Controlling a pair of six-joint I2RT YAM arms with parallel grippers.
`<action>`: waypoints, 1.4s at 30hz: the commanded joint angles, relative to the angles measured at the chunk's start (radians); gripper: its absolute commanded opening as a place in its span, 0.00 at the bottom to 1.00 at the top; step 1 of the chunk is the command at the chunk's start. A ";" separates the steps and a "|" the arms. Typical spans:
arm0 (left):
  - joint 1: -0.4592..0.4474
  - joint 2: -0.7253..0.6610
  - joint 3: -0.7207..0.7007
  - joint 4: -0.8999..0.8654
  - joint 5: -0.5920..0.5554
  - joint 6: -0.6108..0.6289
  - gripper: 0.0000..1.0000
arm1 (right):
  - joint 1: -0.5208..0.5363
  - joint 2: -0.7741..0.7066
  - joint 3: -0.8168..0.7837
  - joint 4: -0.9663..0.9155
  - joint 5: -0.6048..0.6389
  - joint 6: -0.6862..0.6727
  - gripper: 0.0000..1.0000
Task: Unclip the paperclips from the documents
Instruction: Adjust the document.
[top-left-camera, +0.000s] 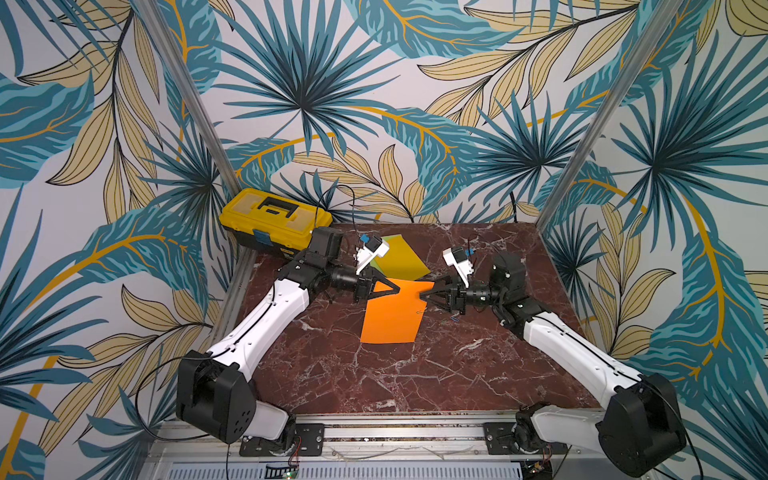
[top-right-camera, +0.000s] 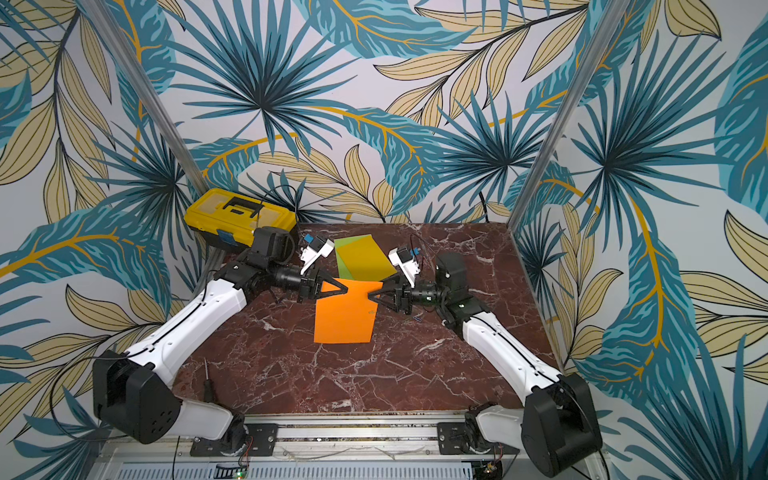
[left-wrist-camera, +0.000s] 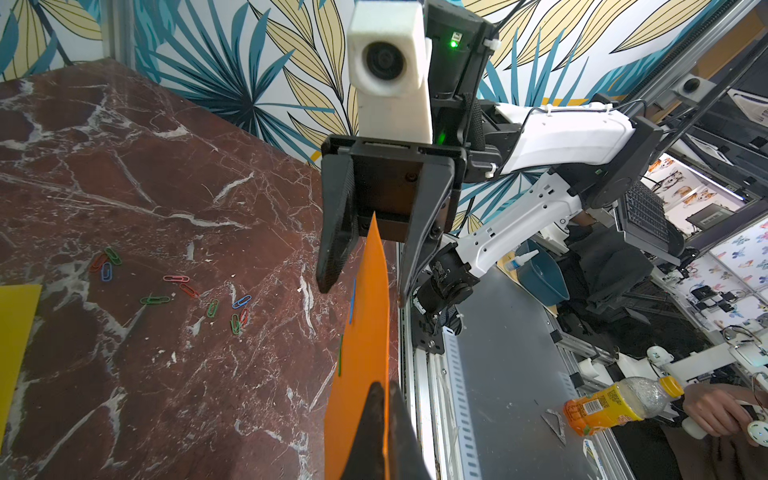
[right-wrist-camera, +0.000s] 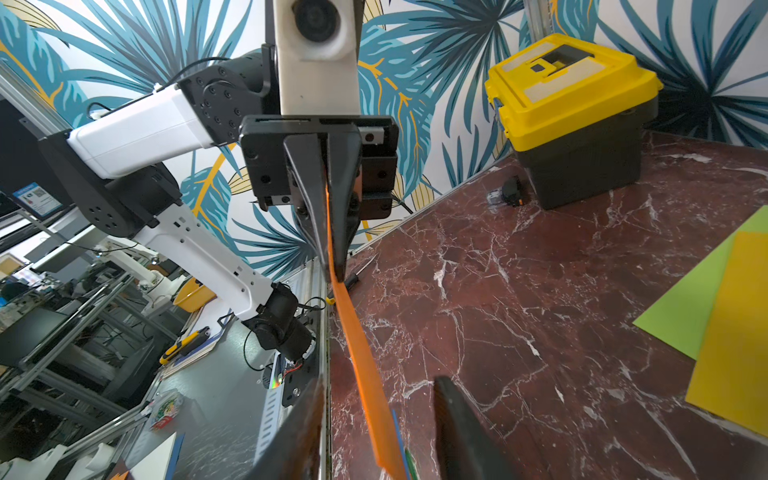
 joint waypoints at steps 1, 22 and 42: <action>0.008 -0.026 -0.015 0.003 0.019 0.012 0.00 | 0.011 0.016 0.024 0.061 -0.043 0.041 0.37; 0.015 -0.041 -0.028 0.003 -0.029 -0.021 0.30 | 0.011 0.008 0.032 0.066 0.002 0.071 0.00; 0.051 -0.089 -0.114 0.138 -0.026 -0.129 0.34 | -0.017 -0.032 0.032 0.131 0.024 0.134 0.00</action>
